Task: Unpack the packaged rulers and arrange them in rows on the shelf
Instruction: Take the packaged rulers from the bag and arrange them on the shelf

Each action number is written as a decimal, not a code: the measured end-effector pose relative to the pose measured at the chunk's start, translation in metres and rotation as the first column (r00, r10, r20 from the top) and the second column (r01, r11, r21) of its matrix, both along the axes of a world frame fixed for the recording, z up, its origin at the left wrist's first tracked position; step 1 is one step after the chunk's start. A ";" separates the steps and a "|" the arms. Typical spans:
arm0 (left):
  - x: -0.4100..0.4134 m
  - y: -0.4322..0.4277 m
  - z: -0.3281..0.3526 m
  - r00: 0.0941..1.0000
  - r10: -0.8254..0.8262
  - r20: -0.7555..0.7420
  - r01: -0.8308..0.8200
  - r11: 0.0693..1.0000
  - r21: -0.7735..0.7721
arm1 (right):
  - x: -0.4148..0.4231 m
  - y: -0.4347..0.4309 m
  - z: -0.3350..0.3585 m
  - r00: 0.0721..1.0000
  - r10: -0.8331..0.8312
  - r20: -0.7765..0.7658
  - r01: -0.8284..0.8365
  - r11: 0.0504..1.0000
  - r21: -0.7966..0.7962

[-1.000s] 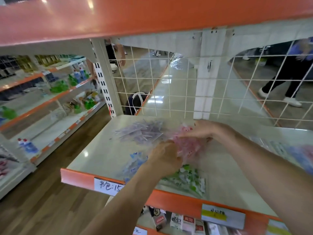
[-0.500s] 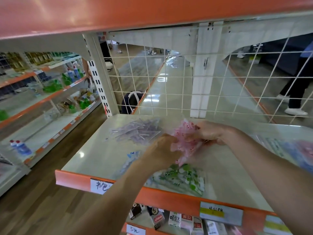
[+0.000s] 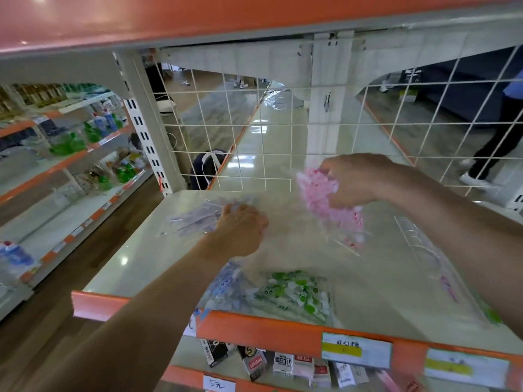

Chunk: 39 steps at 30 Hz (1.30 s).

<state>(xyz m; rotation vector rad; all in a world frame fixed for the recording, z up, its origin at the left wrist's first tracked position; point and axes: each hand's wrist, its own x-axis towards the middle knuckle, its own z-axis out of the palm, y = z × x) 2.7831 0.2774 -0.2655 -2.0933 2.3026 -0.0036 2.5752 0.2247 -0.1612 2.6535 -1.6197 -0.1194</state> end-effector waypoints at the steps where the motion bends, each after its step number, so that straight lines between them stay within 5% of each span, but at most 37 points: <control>1: 0.000 0.001 0.001 0.996 0.011 -0.085 -0.016 0.998 -0.054 | 0.005 0.002 -0.007 0.999 0.024 -0.028 -0.024 1.000 0.012; 4: -0.021 0.007 0.011 0.812 0.077 -0.578 -0.193 0.971 -0.142 | 0.005 0.003 -0.017 0.998 0.060 0.011 -0.060 0.995 0.083; 7: -0.045 0.013 0.017 0.273 0.161 -0.948 -0.309 0.948 0.072 | -0.016 -0.008 -0.012 0.970 0.016 0.244 -0.068 0.976 0.206; 10: -0.046 0.016 0.015 -0.103 0.181 -0.978 -0.279 0.939 0.203 | -0.036 -0.009 -0.013 0.737 -0.197 0.646 -0.112 0.907 0.405; 13: -0.045 0.013 0.010 -0.395 0.342 -0.853 0.131 0.940 0.316 | -0.039 -0.005 -0.027 0.510 -0.401 0.761 -0.253 0.776 0.578; 16: -0.059 0.017 0.013 -0.446 0.392 -0.804 0.398 0.892 0.215 | -0.029 0.001 -0.040 0.531 -0.426 0.732 -0.267 0.736 0.622; 20: -0.074 0.017 0.006 -0.502 0.345 -0.793 0.264 0.934 0.240 | -0.025 0.003 -0.044 0.612 -0.359 0.704 -0.177 0.806 0.565; 25: -0.073 0.018 0.006 -0.644 0.289 -0.708 0.136 0.954 0.266 | -0.043 0.007 -0.053 0.460 -0.417 0.784 -0.127 0.843 0.523; 30: -0.075 0.021 0.010 -0.620 0.311 -0.720 0.131 0.946 0.296 | -0.041 0.010 -0.056 0.293 -0.439 0.849 -0.165 0.852 0.497; 35: -0.076 0.022 0.007 -0.592 0.314 -0.743 0.162 0.949 0.272 | -0.041 0.008 -0.061 0.379 -0.441 0.814 -0.164 0.833 0.528; 39: -0.078 0.023 0.009 -0.540 0.322 -0.777 0.177 0.947 0.269 | -0.035 0.013 -0.064 0.280 -0.497 0.821 -0.174 0.815 0.553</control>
